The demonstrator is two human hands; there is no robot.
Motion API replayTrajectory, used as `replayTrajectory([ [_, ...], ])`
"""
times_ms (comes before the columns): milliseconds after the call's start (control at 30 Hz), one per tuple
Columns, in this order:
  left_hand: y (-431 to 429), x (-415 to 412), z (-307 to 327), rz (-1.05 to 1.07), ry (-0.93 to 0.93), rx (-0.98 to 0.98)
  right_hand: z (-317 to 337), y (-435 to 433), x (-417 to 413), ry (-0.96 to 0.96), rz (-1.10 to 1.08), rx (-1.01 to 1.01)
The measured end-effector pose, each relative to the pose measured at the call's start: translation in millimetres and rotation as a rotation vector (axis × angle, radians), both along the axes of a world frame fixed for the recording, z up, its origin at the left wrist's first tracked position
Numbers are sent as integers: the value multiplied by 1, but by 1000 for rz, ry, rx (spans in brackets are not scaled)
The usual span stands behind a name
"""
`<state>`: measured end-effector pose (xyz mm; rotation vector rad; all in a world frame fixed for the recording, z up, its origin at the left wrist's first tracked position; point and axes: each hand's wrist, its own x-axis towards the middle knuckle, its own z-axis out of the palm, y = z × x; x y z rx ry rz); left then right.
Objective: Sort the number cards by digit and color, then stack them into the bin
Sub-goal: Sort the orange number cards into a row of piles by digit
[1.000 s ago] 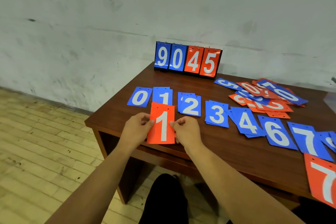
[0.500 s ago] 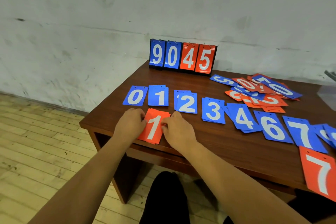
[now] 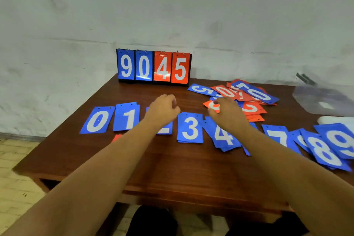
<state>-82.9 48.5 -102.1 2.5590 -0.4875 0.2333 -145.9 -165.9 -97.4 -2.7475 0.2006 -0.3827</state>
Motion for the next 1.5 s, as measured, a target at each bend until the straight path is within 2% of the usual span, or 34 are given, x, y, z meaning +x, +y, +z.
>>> replayTrajectory([
  [233, -101, 55, -26, -154, 63, 102, -18, -74, 28, 148, -103, -20],
  [333, -134, 80, -36, -93, 125, 86, -27, -89, 38, 164, -111, -38],
  [467, -160, 107, -48, 18, 129, 286, -41, -101, 48, 218, -81, -56],
  [567, -167, 116, -47, -22, 189, 286, -46, -108, 53, 219, -78, -102],
  [700, -149, 116, -34, 9, 281, 90, -45, -111, 55, 208, -55, -204],
  [833, -107, 99, -4, 138, 310, -331, -43, -107, 56, 185, 10, -283],
  [900, -88, 83, 9, 176, 322, -483, -40, -106, 54, 157, -12, -302],
  [967, -74, 64, 16, 209, 356, -559, -35, -105, 46, 12, -78, -330],
  [1067, -64, 31, 16, 215, 517, -732, -18, -95, 24, -336, -163, -378],
  [1133, -61, 10, 13, 221, 620, -874, -2, -83, 5, -446, -142, -303],
  [1200, -59, -10, 7, 194, 682, -983, 12, -70, -16, -456, -107, -120],
  [1400, -53, -60, -4, 196, 756, -1180, 27, -43, -74, -400, 0, 784],
  [1500, -48, -80, -7, 157, 766, -1217, 20, -39, -90, -313, -57, 901],
])
